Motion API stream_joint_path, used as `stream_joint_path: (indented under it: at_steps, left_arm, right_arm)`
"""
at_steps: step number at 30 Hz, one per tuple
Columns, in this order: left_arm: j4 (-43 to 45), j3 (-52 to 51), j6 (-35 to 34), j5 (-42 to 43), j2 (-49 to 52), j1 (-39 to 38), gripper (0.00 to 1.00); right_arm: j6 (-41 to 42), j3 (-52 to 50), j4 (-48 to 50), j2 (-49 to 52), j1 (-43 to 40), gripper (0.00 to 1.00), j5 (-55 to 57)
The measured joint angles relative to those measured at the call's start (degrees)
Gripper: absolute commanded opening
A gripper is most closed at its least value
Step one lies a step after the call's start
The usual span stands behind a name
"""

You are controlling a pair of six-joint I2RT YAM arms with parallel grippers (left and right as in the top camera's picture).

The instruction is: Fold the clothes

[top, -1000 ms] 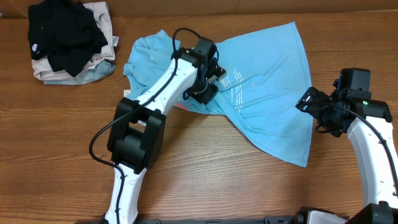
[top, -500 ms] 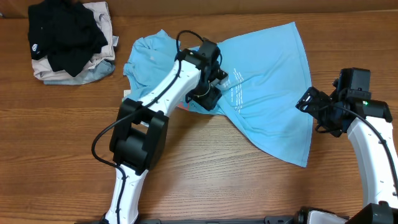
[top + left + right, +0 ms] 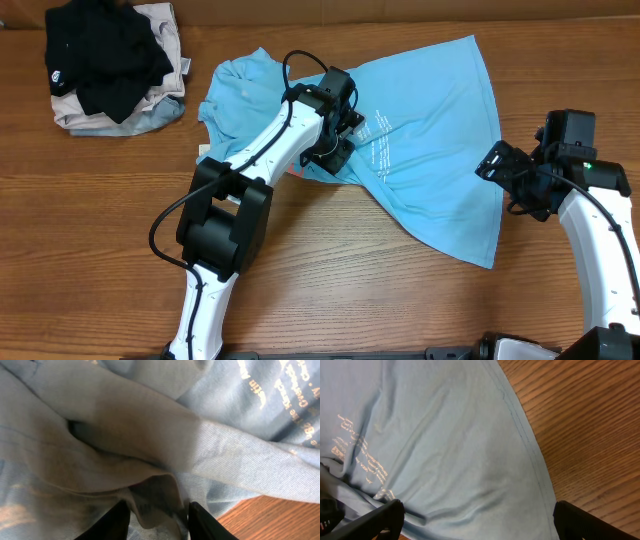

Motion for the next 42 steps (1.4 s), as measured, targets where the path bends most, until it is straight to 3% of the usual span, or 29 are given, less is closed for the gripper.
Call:
stream_joint_path:
  at_steps: [10,16,22,23,29,32,39,42]
  left_arm:
    - [1.7,-0.3,-1.1,-1.4,0.0,-0.2,0.22]
    - [3.0,-1.5,-1.5,-1.5,0.0,-0.3,0.41]
    - [3.4,-2.7,-2.1,-1.5,0.0,-0.3,0.43]
    - [3.6,-3.1,-2.2,-1.5,0.0,-0.3,0.41]
    - [4.3,-3.5,-2.1,-1.7,0.0,-0.3,0.06]
    - [4.4,-3.7,-2.4,-1.8,0.0,-0.3,0.04]
    - [-3.6,0.9,-2.4,-2.8,0.2,0.2,0.14]
    - [-5.7,5.2,-2.4,-3.2,0.2,0.7,0.04]
  right_arm:
    - [0.0,0.0,0.0,0.0,0.0,0.99,0.0]
    - [0.0,0.0,0.0,0.0,0.0,0.99,0.0]
    - [0.0,0.0,0.0,0.0,0.0,0.99,0.0]
    - [0.0,0.0,0.0,0.0,0.0,0.99,0.0]
    - [0.0,0.0,0.0,0.0,0.0,0.99,0.0]
    - [0.0,0.0,0.0,0.0,0.0,0.99,0.0]
    - [0.0,0.0,0.0,0.0,0.0,0.99,0.0]
    - [0.0,0.0,0.1,0.0,0.0,0.99,0.0]
